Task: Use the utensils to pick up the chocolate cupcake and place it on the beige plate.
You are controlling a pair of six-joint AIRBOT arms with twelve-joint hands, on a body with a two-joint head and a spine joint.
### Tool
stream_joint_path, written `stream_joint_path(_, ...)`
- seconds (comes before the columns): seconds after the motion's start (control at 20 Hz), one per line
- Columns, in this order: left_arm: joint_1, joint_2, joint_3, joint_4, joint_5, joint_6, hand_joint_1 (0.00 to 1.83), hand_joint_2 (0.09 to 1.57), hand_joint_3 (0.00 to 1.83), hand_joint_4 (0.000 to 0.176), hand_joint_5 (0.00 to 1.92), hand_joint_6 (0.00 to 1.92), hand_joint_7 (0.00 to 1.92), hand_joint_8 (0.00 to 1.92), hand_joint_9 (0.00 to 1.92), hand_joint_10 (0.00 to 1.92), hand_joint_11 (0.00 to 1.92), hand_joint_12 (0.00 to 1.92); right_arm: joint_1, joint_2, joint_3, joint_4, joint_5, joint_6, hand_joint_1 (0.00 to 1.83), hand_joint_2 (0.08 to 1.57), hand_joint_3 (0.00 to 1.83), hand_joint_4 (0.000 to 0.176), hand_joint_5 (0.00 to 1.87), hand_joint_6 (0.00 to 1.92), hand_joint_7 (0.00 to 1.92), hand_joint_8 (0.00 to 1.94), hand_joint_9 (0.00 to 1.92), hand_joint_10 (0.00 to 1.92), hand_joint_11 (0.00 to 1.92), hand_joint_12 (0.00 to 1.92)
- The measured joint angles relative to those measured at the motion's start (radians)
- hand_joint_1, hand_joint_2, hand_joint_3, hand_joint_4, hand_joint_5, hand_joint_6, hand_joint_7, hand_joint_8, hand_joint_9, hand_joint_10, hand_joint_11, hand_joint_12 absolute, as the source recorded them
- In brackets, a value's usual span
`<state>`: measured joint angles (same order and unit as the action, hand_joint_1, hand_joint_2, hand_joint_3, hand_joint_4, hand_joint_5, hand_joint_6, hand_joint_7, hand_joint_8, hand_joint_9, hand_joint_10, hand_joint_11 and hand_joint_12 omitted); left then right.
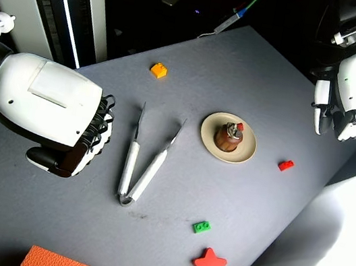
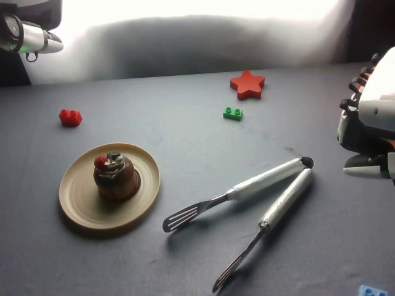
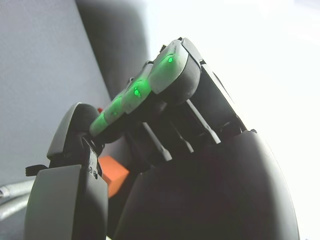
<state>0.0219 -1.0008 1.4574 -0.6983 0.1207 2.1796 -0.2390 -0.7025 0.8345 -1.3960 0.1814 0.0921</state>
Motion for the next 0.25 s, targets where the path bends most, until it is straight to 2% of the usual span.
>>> stream_joint_path(0.25, 0.0, 0.0, 0.013, 0.0, 0.002, 0.007, 0.63, 1.36, 0.01, 0.0, 1.17, 1.92, 1.27, 1.92, 1.31, 1.92, 1.34, 1.92, 0.0, 0.0, 0.0, 0.0, 0.0, 0.0, 0.74, 1.33, 0.0, 0.002, 1.17, 1.92, 1.28, 1.94, 1.42, 1.92, 1.56, 1.92)
